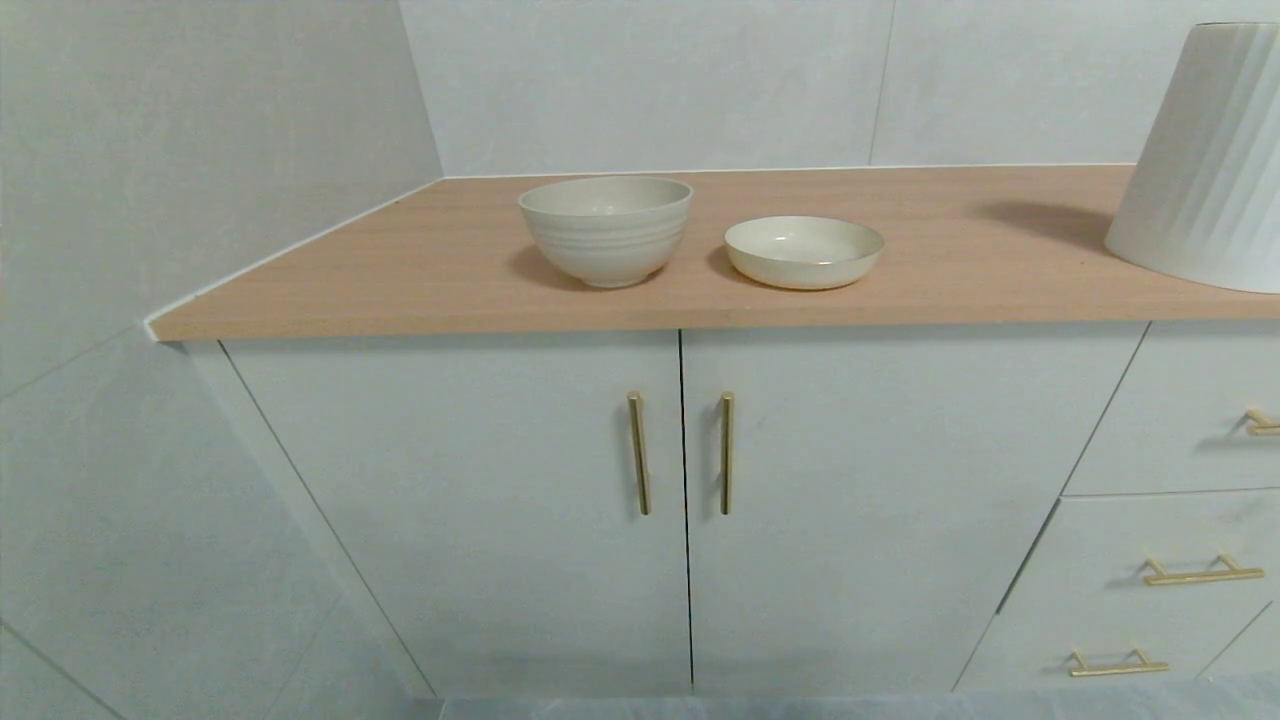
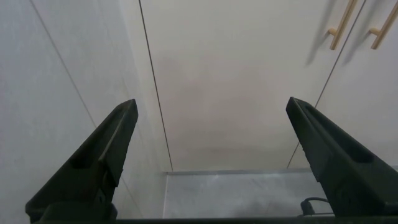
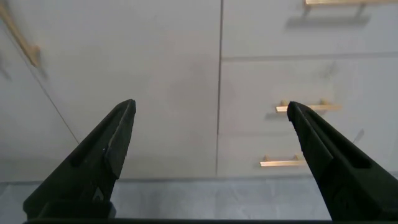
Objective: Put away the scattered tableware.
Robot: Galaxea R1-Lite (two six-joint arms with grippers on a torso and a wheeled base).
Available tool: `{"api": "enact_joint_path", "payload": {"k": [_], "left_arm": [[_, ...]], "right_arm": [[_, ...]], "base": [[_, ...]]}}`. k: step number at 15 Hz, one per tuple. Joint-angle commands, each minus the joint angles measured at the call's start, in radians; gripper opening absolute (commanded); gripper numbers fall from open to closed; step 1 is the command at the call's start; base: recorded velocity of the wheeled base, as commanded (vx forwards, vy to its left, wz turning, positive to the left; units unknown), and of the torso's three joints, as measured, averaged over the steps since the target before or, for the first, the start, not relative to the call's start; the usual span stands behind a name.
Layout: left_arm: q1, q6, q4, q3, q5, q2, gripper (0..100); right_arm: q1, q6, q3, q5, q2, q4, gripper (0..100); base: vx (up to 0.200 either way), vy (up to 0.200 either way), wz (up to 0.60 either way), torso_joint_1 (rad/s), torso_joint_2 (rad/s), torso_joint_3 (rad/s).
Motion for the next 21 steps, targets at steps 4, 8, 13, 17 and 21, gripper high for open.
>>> {"api": "enact_joint_path", "payload": {"k": [4,8,13,17,21], "left_arm": [[0.000,0.001,0.000,0.000,-0.001,0.000,100],[0.000,0.001,0.000,0.000,-0.001,0.000,100],[0.000,0.001,0.000,0.000,-0.001,0.000,100],[0.000,0.003,-0.002,0.002,-0.001,0.000,100],[0.000,0.004,-0.002,0.002,-0.003,0.000,100]], "right_arm": [[0.010,0.006,-0.136,0.153,0.142,0.001,100],[0.057,0.015,-0.169,0.316,0.354,-0.064,100],[0.122,0.015,-0.340,0.331,0.772,-0.153,100],[0.211,0.015,-0.443,0.325,1.067,-0.246,100],[0.294,0.017,-0.598,0.316,1.332,-0.361,100]], "base": [[0.000,0.000,0.00,0.000,0.00,0.000],[0.000,0.000,0.00,0.000,0.00,0.000],[0.000,0.000,0.00,0.000,0.00,0.000],[0.000,0.000,0.00,0.000,0.00,0.000],[0.000,0.000,0.00,0.000,0.00,0.000]]}}
